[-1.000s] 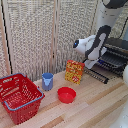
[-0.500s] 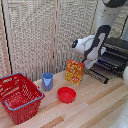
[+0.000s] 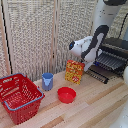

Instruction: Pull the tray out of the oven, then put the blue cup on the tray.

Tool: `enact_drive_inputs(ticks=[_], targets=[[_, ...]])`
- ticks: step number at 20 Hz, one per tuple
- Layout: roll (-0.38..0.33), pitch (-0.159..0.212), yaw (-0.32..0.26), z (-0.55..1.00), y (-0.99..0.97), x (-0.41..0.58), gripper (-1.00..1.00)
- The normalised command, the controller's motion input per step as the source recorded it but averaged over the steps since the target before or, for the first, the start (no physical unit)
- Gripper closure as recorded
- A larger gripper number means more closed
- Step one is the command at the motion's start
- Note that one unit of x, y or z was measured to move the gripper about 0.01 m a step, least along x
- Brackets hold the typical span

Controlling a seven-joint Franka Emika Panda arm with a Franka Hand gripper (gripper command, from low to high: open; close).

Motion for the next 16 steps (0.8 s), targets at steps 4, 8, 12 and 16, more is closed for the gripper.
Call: enact_drive_inputs(ticks=[4, 8, 12, 16], targets=[[-0.002, -0.014, 0.009, 0.43, -0.07, 0.0, -1.0], [0.039, -0.039, -0.084, 0.66, -0.02, 0.014, -1.0], [0.09, -0.057, -0.08, 0.81, 0.0, 0.097, -1.0], [0.097, -0.025, -0.061, 0.83, 0.08, 0.109, -1.0]])
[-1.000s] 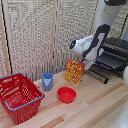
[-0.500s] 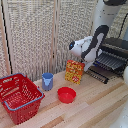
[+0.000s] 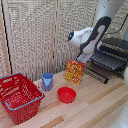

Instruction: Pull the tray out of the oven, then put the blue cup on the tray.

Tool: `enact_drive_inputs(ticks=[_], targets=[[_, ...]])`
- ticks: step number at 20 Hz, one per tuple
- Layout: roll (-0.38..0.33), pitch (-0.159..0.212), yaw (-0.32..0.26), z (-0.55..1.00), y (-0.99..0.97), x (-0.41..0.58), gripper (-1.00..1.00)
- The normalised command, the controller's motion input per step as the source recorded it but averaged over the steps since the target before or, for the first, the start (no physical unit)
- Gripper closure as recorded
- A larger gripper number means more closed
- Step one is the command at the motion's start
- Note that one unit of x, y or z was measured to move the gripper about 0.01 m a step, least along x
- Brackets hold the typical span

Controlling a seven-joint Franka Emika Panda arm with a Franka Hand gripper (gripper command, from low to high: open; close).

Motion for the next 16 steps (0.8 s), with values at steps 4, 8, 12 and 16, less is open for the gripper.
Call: enact_drive_inputs(ticks=[4, 8, 12, 16], targets=[[0.144, -0.052, -0.094, 0.66, 0.21, 0.062, -1.0], [0.189, -0.104, -0.131, 0.46, 0.36, 0.046, -1.0], [0.212, -0.122, -0.152, 0.35, 0.46, 0.015, -1.0], [0.22, -0.122, -0.153, 0.33, 0.48, 0.016, -1.0]])
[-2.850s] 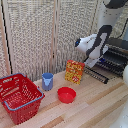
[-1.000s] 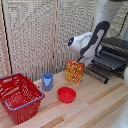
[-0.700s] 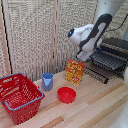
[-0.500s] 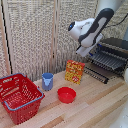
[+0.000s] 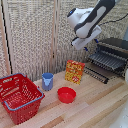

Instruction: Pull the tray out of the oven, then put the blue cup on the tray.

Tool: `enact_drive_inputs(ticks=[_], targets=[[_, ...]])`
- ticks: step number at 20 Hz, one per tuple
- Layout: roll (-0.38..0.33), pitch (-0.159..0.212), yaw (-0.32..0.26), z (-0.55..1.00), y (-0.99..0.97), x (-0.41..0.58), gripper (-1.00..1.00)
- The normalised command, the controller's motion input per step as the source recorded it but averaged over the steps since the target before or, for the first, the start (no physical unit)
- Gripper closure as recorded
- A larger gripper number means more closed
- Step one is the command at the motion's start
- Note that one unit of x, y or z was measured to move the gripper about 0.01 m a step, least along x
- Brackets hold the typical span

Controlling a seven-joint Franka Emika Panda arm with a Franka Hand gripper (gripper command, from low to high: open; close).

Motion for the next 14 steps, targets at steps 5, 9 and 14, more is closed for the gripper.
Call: enact_drive_inputs(ticks=[5, 9, 14], targets=[[0.257, -0.104, -0.12, 0.25, 0.51, 0.073, -1.0], [0.295, -0.076, -0.079, 0.18, 0.58, 0.104, -1.0], [0.294, -0.079, -0.063, 0.18, 0.63, 0.049, -1.0]])
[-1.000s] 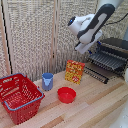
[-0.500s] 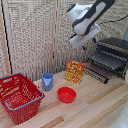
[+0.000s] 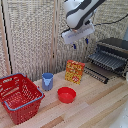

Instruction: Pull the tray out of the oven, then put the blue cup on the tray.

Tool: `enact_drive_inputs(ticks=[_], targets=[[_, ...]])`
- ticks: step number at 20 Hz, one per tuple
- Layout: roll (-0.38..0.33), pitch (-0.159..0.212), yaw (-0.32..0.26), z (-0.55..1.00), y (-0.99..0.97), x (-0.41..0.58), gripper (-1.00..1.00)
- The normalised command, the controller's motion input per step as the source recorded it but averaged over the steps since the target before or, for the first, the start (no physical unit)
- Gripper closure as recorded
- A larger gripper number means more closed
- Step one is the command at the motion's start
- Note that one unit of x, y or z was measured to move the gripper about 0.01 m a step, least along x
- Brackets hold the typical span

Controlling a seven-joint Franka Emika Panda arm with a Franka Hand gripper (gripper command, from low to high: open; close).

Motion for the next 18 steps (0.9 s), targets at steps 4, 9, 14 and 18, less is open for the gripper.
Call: enact_drive_inputs(ticks=[4, 9, 14, 18], targets=[[0.273, -0.085, -0.058, 0.11, 0.66, 0.025, -1.0], [0.231, -0.094, -0.066, 0.01, 0.71, 0.008, -1.0], [0.188, -0.091, -0.06, -0.11, 0.77, 0.0, -1.0], [0.15, -0.045, -0.045, -0.24, 0.79, -0.022, -1.0]])
